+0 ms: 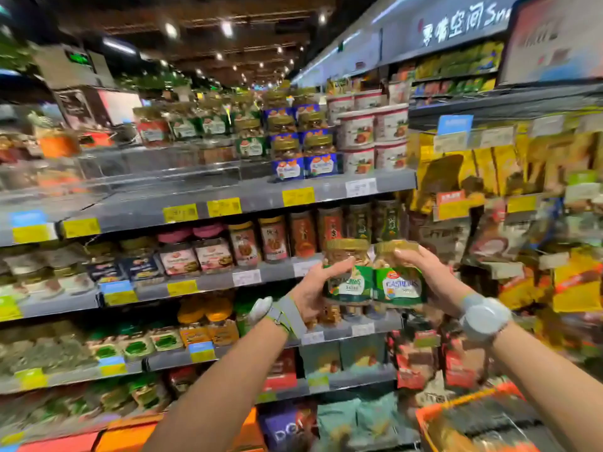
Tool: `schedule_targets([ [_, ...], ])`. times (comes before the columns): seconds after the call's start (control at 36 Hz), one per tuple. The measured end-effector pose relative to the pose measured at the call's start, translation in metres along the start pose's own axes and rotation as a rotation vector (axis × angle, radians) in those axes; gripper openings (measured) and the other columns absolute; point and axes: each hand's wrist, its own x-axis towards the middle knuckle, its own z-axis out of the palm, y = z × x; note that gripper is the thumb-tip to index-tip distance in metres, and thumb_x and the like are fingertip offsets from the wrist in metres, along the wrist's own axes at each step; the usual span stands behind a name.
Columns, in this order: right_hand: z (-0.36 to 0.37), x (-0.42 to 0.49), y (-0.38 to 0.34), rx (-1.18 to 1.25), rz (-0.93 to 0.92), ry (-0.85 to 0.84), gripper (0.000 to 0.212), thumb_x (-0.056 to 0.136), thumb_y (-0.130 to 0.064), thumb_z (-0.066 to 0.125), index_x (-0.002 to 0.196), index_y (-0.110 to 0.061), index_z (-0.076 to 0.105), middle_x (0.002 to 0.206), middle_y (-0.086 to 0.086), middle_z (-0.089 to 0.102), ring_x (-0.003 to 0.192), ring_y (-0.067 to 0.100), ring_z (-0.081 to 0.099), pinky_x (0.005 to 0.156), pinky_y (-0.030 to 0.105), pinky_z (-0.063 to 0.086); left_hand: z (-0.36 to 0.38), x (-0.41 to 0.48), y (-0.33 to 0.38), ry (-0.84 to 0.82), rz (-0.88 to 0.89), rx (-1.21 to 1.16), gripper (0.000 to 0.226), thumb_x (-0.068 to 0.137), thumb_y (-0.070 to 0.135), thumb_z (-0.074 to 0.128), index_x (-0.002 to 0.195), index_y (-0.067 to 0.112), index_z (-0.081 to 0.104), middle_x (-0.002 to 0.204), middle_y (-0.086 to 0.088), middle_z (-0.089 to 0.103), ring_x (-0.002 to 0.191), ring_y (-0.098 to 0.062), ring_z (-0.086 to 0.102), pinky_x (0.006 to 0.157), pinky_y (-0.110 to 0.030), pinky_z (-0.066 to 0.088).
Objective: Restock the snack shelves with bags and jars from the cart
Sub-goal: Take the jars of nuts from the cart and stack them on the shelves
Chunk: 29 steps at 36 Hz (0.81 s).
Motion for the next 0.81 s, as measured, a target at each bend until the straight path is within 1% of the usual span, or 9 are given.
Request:
schedule_targets([
  [0.06, 0.037, 0.007, -0.022, 0.035, -0.022, -0.05, 0.099, 0.046, -0.073, 0.084, 0.123, -0.015, 0.065, 0.118, 0.003, 0.072, 0.112, 0.019, 0.067, 0.103, 0.041, 0.048, -0.027, -0.011, 0.012, 0.05, 0.054, -0.012, 0.034, 0.083, 0.027, 0.074, 0.113, 0.011, 0.069, 0.105, -0.013, 0.074, 0.089, -0.026, 0.074, 0.074, -0.039, 0.062],
  [0.14, 0.089, 0.032, -0.045, 0.076, -0.092, -0.12, 0.104, 0.046, -0.069, 0.085, 0.129, -0.011, 0.061, 0.12, 0.006, 0.072, 0.11, 0.019, 0.068, 0.094, 0.035, 0.052, -0.074, -0.027, 0.038, 0.124, 0.113, -0.005, 0.016, 0.078, 0.023, 0.08, 0.09, 0.013, 0.077, 0.095, -0.011, 0.076, 0.081, -0.023, 0.075, 0.072, -0.037, 0.062],
  [0.31, 0.161, 0.068, -0.075, 0.137, -0.105, -0.151, 0.044, 0.081, -0.035, 0.065, 0.12, -0.015, 0.062, 0.111, 0.007, 0.074, 0.091, 0.013, 0.073, 0.071, 0.025, 0.057, -0.139, -0.051, 0.082, 0.146, 0.198, 0.027, 0.025, 0.079, 0.021, 0.081, 0.101, 0.013, 0.072, 0.096, -0.008, 0.076, 0.086, -0.023, 0.074, 0.075, -0.036, 0.062],
  [0.39, 0.193, 0.092, -0.089, 0.121, -0.087, -0.161, 0.039, 0.083, -0.037, 0.066, 0.117, -0.018, 0.062, 0.105, 0.004, 0.075, 0.089, 0.015, 0.074, 0.067, 0.028, 0.057, -0.178, -0.055, 0.106, 0.112, 0.246, 0.01, 0.031, 0.072, 0.016, 0.079, 0.102, 0.011, 0.074, 0.096, -0.011, 0.076, 0.082, -0.024, 0.075, 0.069, -0.035, 0.062],
  [0.44, 0.21, 0.105, -0.099, 0.113, -0.078, -0.171, 0.053, 0.077, -0.045, 0.073, 0.121, -0.019, 0.06, 0.112, 0.005, 0.073, 0.093, 0.02, 0.073, 0.071, 0.035, 0.059, -0.2, -0.056, 0.12, 0.095, 0.269, -0.009, 0.034, 0.068, 0.013, 0.079, 0.101, 0.011, 0.076, 0.096, -0.011, 0.076, 0.083, -0.024, 0.074, 0.072, -0.037, 0.062],
  [0.53, 0.233, 0.122, -0.111, 0.073, -0.087, -0.137, 0.056, 0.076, -0.05, 0.072, 0.122, -0.02, 0.06, 0.121, 0.006, 0.069, 0.1, 0.02, 0.07, 0.084, 0.039, 0.055, -0.226, -0.056, 0.14, 0.09, 0.302, 0.011, 0.036, 0.062, 0.024, 0.081, 0.097, 0.018, 0.081, 0.103, -0.008, 0.076, 0.093, -0.025, 0.073, 0.091, -0.045, 0.056],
  [0.61, 0.255, 0.143, -0.126, 0.032, -0.123, -0.135, 0.074, 0.06, -0.059, 0.075, 0.122, -0.02, 0.063, 0.115, 0.004, 0.073, 0.103, 0.021, 0.07, 0.091, 0.041, 0.052, -0.252, -0.056, 0.161, 0.122, 0.32, 0.045, 0.032, 0.066, 0.025, 0.081, 0.098, 0.022, 0.08, 0.103, -0.008, 0.076, 0.095, -0.026, 0.072, 0.089, -0.045, 0.056],
  [0.72, 0.276, 0.163, -0.145, 0.039, -0.149, -0.148, 0.085, 0.057, -0.066, 0.08, 0.128, -0.024, 0.059, 0.121, 0.0, 0.071, 0.109, 0.021, 0.068, 0.097, 0.044, 0.051, -0.271, -0.056, 0.187, 0.188, 0.392, 0.108, 0.058, 0.063, 0.031, 0.087, 0.115, 0.01, 0.072, 0.113, -0.015, 0.074, 0.103, -0.034, 0.071, 0.092, -0.047, 0.055],
  [0.81, 0.293, 0.175, -0.161, 0.034, -0.227, -0.154, 0.064, 0.066, -0.066, 0.078, 0.115, -0.029, 0.061, 0.112, -0.005, 0.072, 0.105, 0.023, 0.068, 0.092, 0.042, 0.052, -0.285, -0.054, 0.211, 0.283, 0.454, 0.179, 0.062, 0.065, 0.034, 0.087, 0.119, 0.009, 0.07, 0.112, -0.01, 0.075, 0.107, -0.031, 0.071, 0.101, -0.052, 0.051],
])
